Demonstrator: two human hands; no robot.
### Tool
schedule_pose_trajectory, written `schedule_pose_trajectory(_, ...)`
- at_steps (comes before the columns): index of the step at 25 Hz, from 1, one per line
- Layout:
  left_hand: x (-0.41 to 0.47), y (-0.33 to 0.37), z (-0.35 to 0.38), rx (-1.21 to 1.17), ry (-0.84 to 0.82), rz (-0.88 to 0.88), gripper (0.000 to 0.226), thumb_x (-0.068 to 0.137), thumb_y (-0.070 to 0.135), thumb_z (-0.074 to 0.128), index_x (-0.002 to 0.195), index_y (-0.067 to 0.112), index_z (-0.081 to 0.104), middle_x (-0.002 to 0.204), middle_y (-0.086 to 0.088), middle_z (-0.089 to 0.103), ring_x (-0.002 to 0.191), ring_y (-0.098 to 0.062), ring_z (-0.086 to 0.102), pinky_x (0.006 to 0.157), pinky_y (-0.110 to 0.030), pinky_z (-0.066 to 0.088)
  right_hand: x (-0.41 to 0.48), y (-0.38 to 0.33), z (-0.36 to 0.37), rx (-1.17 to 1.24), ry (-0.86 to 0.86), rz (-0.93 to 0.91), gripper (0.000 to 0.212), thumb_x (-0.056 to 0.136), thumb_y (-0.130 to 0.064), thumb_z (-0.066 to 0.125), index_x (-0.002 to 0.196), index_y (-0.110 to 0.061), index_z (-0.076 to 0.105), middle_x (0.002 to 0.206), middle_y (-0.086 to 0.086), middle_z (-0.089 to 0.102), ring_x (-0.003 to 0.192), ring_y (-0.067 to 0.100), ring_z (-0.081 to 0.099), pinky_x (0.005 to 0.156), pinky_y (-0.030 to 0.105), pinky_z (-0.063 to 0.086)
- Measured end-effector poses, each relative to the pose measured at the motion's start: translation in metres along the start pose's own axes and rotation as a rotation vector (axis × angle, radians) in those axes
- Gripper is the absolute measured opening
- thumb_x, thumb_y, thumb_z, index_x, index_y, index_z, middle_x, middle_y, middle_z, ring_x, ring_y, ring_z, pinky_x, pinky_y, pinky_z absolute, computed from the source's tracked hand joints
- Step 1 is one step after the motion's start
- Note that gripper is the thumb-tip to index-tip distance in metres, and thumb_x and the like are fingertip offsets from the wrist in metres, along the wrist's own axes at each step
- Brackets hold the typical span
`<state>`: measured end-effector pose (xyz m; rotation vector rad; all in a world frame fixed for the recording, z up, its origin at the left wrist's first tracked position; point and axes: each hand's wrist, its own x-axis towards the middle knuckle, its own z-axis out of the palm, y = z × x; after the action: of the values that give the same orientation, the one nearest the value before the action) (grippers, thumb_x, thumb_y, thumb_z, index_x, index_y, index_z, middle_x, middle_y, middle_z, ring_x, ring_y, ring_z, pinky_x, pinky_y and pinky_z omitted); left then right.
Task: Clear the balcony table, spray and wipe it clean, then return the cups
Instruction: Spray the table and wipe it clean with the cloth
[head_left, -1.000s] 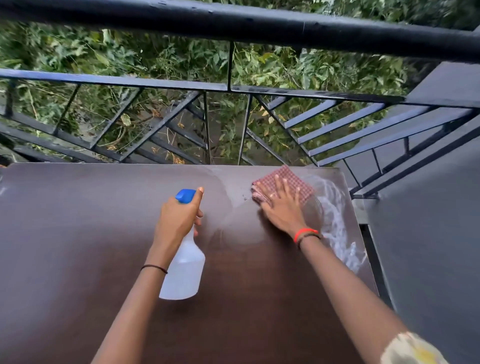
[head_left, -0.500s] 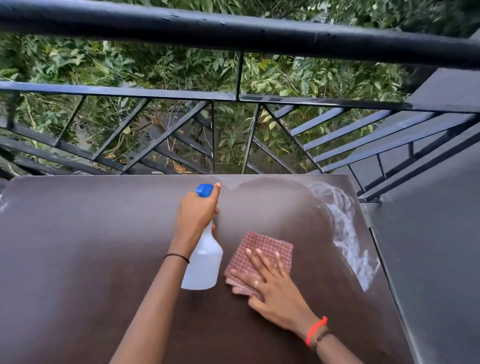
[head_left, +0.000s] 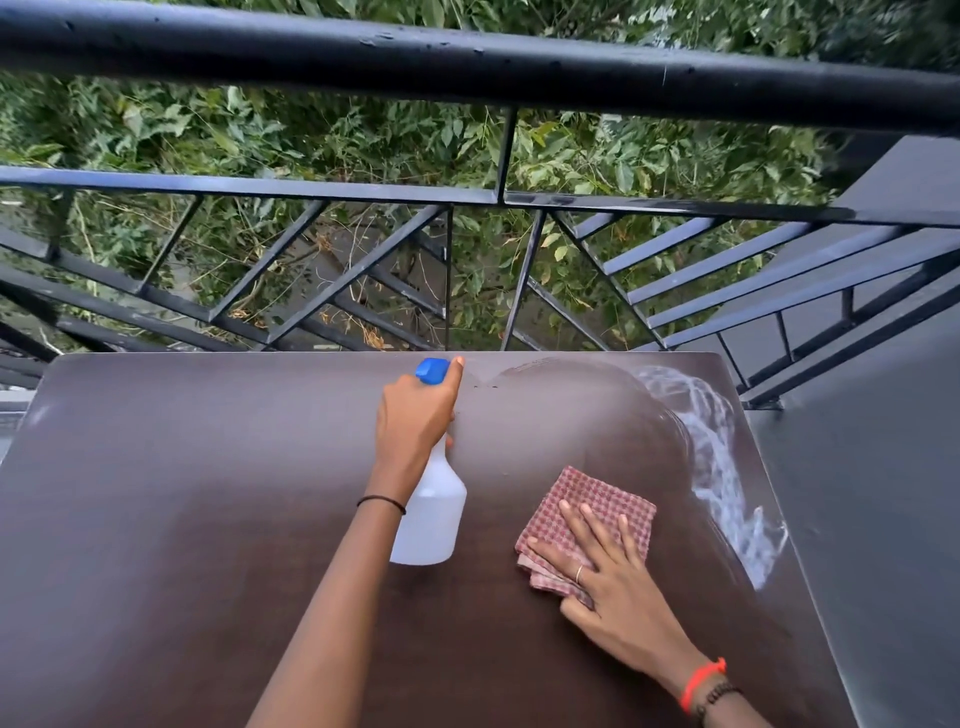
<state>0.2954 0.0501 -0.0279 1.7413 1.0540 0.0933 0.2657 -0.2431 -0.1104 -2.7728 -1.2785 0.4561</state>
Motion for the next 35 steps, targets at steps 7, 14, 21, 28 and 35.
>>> schedule_pose_trajectory(7,-0.006,-0.011,-0.032,-0.042,0.048,0.003,0.053,0.086,0.064,0.051,0.071,0.016,0.068,0.064,0.0,0.072,0.062,-0.03,0.069,0.08,-0.041,0.057,0.126,0.021,-0.045,0.079,0.036,0.271,0.065,0.08,-0.057,0.015,0.144,-0.052,0.009,0.159,-0.004,-0.011,0.147,0.02,-0.011,0.116,0.051,-0.011)
schedule_pose_trajectory(14,-0.011,-0.019,-0.057,-0.058,0.03,-0.026,0.058,0.082,0.067,0.052,0.065,0.014,0.068,0.065,-0.003,0.071,0.049,-0.03,0.067,0.078,-0.044,0.059,0.251,-0.075,-0.056,0.079,-0.027,0.044,0.053,0.094,-0.05,0.031,0.146,-0.046,0.018,0.16,0.004,-0.004,0.147,0.029,-0.006,0.112,0.057,-0.012)
schedule_pose_trajectory(21,-0.008,-0.025,-0.06,-0.07,0.039,0.01,0.052,0.088,0.062,0.049,0.077,0.016,0.071,0.061,0.0,0.069,0.07,-0.03,0.069,0.084,-0.043,0.055,0.124,-0.08,-0.02,0.035,-0.032,-0.283,0.063,0.086,-0.041,0.038,0.143,-0.053,0.014,0.16,-0.004,-0.005,0.146,0.018,-0.013,0.114,0.048,-0.019)
schedule_pose_trajectory(28,-0.023,-0.034,-0.063,-0.086,0.019,-0.017,0.049,0.089,0.062,0.051,0.087,0.018,0.073,0.064,0.0,0.069,0.041,-0.027,0.062,0.079,-0.044,0.058,0.079,0.044,-0.037,0.037,0.005,0.175,0.065,0.077,-0.052,0.021,0.139,-0.058,0.005,0.158,-0.006,-0.011,0.147,0.021,-0.009,0.117,0.049,-0.011)
schedule_pose_trajectory(35,-0.056,-0.038,-0.043,-0.076,-0.021,-0.045,0.043,0.093,0.055,0.051,0.085,0.018,0.07,0.065,0.001,0.066,0.036,-0.02,0.057,0.06,-0.029,0.049,0.192,-0.035,-0.049,0.02,-0.026,0.071,0.057,0.089,-0.049,0.028,0.145,-0.048,0.017,0.16,0.004,-0.005,0.147,0.027,-0.005,0.114,0.059,-0.008)
